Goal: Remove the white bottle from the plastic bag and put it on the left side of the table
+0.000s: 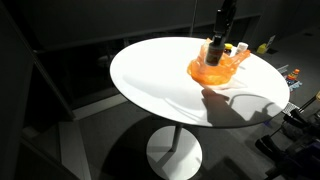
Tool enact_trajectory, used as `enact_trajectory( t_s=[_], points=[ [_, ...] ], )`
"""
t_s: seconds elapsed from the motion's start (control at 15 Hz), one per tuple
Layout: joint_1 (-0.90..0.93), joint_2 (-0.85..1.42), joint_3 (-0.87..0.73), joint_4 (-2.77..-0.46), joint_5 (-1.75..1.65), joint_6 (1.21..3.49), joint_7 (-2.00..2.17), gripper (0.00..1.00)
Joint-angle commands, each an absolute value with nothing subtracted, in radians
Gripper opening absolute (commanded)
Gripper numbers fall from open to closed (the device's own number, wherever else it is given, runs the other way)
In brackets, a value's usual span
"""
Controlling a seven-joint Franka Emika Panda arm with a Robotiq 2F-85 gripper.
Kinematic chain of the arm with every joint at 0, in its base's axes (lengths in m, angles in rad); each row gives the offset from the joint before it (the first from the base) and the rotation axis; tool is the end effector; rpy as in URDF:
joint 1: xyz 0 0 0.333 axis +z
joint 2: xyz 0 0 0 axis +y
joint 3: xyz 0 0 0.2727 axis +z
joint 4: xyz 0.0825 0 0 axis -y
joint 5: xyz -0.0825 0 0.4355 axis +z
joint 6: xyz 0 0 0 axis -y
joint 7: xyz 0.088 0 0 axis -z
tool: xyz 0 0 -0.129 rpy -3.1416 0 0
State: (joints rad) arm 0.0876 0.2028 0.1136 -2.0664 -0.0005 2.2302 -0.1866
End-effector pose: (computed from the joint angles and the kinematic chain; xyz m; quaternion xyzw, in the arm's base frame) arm 0.5930 0.1218 0.2351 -0.9812 -0.1919 0.0189 0.0111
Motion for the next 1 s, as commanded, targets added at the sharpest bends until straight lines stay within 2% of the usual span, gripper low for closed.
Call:
enact_trajectory(
  t_s=[0.0,0.93],
  points=[
    [0.093,0.214,0.119,-2.054,-0.004,2.231,-0.198,0.19],
    [0.168,0.373,0.149,-1.990,-0.145,2.327,-0.215,0.19]
  ],
)
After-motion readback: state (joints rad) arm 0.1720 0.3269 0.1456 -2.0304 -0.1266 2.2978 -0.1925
